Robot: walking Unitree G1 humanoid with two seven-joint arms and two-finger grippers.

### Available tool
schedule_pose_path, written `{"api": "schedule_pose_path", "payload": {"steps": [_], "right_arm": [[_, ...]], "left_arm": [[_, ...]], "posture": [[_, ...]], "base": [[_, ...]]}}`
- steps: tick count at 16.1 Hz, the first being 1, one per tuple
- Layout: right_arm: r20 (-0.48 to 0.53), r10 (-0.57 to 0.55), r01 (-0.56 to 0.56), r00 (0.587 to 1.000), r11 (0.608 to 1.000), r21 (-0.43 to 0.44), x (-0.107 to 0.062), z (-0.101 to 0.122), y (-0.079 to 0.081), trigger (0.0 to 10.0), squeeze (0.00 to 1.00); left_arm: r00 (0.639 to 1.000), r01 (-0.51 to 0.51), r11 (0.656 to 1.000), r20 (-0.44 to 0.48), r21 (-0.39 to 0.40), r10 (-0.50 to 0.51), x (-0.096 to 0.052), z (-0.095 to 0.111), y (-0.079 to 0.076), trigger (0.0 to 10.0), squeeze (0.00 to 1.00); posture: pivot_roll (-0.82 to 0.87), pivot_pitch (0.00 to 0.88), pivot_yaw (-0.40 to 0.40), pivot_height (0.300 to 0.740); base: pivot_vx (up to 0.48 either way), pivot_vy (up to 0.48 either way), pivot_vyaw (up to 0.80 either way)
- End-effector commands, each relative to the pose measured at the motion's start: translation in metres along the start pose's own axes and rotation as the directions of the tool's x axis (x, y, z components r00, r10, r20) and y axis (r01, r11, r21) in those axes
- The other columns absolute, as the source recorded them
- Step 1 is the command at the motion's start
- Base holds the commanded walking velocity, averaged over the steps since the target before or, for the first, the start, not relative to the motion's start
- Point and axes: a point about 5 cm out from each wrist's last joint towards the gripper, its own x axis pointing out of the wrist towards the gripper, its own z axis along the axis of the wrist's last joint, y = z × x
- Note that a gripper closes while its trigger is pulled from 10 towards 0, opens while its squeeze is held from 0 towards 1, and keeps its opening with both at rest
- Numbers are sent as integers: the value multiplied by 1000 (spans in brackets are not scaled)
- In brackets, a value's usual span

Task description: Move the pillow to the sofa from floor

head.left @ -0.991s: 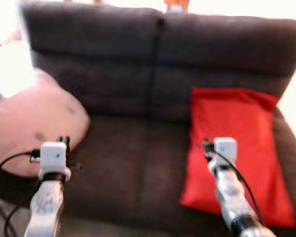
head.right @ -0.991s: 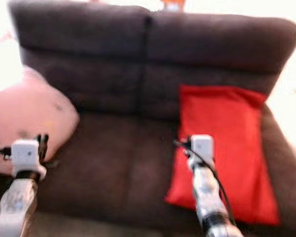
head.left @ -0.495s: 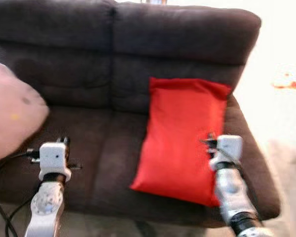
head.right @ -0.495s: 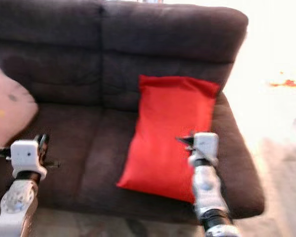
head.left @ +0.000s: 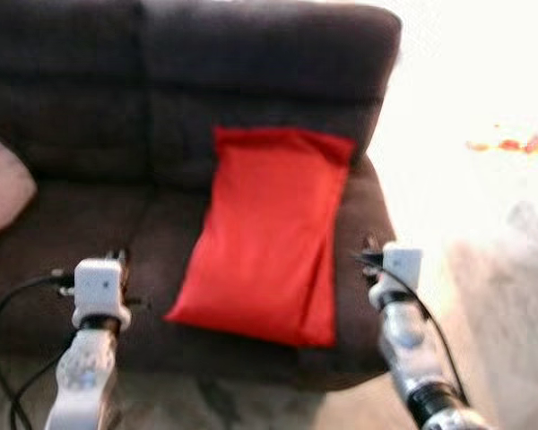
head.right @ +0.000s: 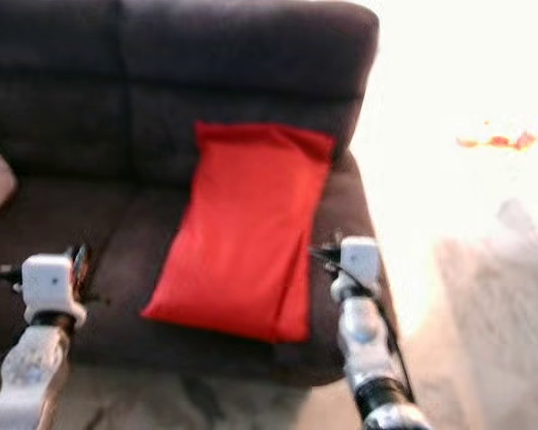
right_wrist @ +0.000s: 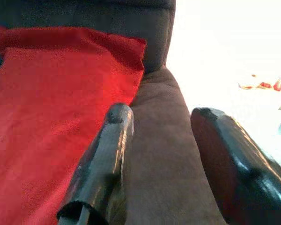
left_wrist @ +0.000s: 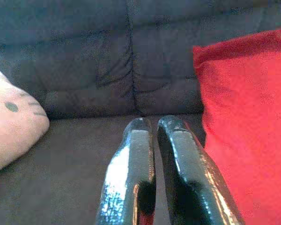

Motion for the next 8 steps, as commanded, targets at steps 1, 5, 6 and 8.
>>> {"api": "schedule_pose_path", "payload": {"steps": [1, 5, 6, 8], "right_arm": [[-27, -16, 16, 1000, 1000, -11, -1, -5, -7, 10000, 0], [-49, -31, 30, 998, 999, -22, -2, -10, -11, 10000, 0], [-51, -30, 29, 998, 999, -22, -2, -10, -11, 10000, 0], [-60, -32, 31, 998, 999, -24, -3, -12, -10, 10000, 0]], "left_arm": [[1000, 16, 1000, 3, -8, -16, 1, 0, -3, 10000, 0], [999, 36, 999, 6, -18, -36, 4, 0, -8, 10000, 0], [999, 42, 999, 2, -20, -42, 4, -1, -9, 10000, 0], [999, 47, 999, -3, -22, -47, 4, -2, -10, 10000, 0]], "posture": [[137, 104, -15, 740], [136, 84, -14, 740], [138, 84, -13, 740], [138, 81, -14, 740]], "base": [[0, -424, 0], [0, -421, 0], [0, -424, 0], [0, -424, 0]]}}
